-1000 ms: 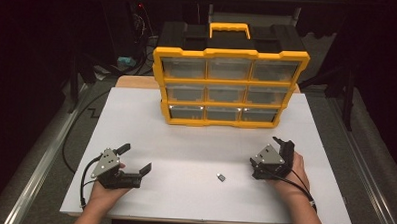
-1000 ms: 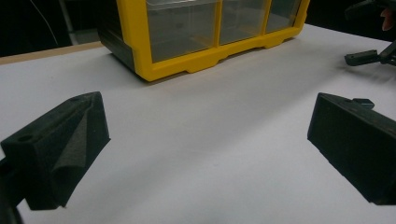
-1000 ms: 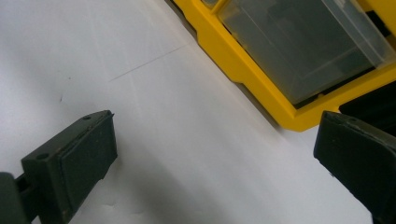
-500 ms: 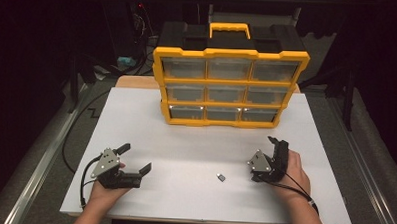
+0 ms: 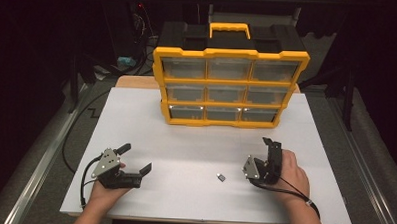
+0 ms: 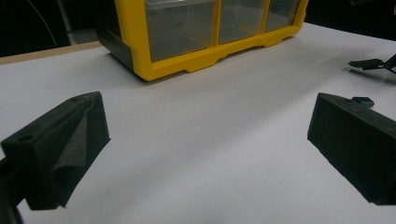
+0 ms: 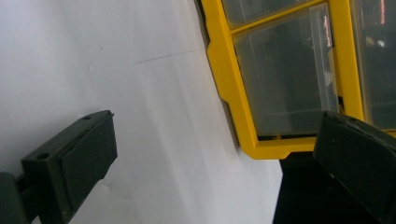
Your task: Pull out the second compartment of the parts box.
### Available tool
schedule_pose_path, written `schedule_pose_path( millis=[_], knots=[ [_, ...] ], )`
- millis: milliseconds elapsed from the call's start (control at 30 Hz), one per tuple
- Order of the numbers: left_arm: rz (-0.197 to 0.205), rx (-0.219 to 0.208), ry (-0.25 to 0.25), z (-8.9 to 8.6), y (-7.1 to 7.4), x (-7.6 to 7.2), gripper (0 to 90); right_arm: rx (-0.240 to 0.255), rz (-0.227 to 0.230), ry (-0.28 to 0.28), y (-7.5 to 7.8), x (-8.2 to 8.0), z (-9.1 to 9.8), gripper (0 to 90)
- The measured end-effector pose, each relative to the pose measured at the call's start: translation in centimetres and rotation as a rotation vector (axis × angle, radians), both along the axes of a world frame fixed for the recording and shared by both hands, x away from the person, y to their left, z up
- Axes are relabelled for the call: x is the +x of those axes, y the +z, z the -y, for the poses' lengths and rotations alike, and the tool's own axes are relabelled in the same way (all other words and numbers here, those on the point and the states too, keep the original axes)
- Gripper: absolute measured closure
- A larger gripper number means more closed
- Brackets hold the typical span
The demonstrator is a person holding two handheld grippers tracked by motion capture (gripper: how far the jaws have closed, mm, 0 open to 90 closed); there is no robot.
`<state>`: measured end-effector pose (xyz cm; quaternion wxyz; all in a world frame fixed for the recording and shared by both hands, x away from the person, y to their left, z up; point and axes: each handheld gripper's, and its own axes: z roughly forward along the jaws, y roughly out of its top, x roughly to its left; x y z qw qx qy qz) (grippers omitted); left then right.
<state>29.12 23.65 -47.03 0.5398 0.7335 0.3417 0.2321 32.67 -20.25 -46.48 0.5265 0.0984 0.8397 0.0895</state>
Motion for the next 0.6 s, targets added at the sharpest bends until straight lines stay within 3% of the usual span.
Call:
schedule_pose_path(
  millis=[100, 167, 600],
  knots=[
    [0.002, -0.004, -0.001, 0.01, 0.05, -0.08, 0.3, -0.053, 0.02, 0.015, -0.04, -0.24, -0.32, 0.1],
    [0.001, -0.002, -0.002, 0.02, 0.03, -0.09, 0.3, -0.054, 0.021, 0.02, -0.07, -0.25, -0.35, 0.1],
    [-0.014, 0.003, -0.011, 0.18, -0.02, -0.07, 0.3, -0.191, 0.043, 0.028, -0.29, -0.59, -0.95, 0.2]
  ],
)
